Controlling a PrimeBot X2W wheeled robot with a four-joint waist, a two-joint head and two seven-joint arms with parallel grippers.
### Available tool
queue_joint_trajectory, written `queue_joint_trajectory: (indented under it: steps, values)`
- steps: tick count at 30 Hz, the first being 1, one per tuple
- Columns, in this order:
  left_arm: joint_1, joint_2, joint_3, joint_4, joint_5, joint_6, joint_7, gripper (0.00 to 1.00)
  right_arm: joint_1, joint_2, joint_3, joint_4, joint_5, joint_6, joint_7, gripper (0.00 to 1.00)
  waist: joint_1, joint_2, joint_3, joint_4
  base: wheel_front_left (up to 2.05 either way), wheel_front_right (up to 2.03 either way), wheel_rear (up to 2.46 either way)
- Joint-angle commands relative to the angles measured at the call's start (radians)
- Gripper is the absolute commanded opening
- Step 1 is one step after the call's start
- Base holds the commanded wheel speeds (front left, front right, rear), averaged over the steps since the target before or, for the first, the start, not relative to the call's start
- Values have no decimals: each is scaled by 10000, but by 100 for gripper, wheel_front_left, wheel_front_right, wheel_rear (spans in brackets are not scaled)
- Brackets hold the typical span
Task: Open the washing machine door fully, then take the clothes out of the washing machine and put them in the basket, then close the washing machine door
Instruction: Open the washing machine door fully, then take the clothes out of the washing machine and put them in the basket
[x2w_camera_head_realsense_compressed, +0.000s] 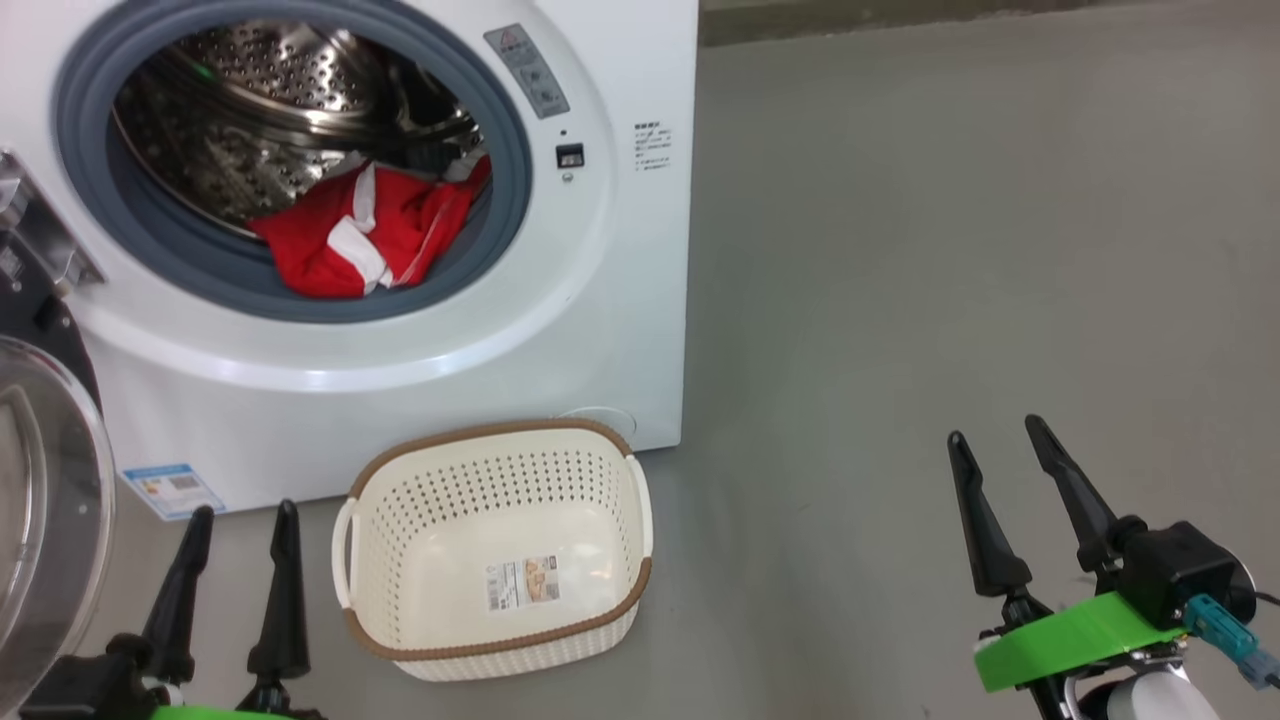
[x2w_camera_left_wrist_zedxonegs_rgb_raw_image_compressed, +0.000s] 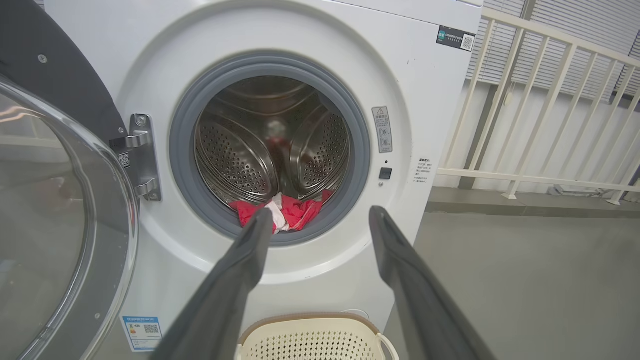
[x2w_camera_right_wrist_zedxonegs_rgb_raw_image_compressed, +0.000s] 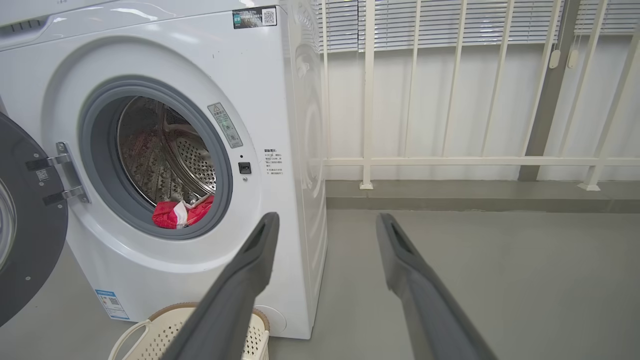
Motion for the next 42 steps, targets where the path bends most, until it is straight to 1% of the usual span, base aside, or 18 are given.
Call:
queue_joint_trajectory:
  steps: [1,12,21,26,32,35,42]
  values:
    - [-32,245,346,-184,25,-56,-47,100,-8,-70,156,-333,15,63,-63,100,0,0,-216,-163,0,0,0]
    - [465,429,183,167,-80,-57,-47,100,645,-176,9,-692,133,63,-63,100,0,0,-572,-93,0,0,0]
    - [540,749,-107,486,-280,-57,-47,100,736,-161,-240,-847,182,63,-63,100,0,0,-575,10,0,0,0]
    - [476,749,-45,484,-404,-33,-47,100,641,-155,-368,-875,155,63,-63,100,0,0,-492,89,0,0,0]
    - [368,538,104,324,-557,-44,-47,100,538,-175,-276,-790,177,63,-63,100,0,0,-390,152,0,0,0]
    - [342,565,14,234,-644,-50,-47,100,518,-179,-264,-687,192,63,-63,100,0,0,-363,168,0,0,0]
    - [308,812,-113,394,-399,12,-47,100,442,-172,-181,-577,258,63,-63,100,0,0,-286,179,0,0,0]
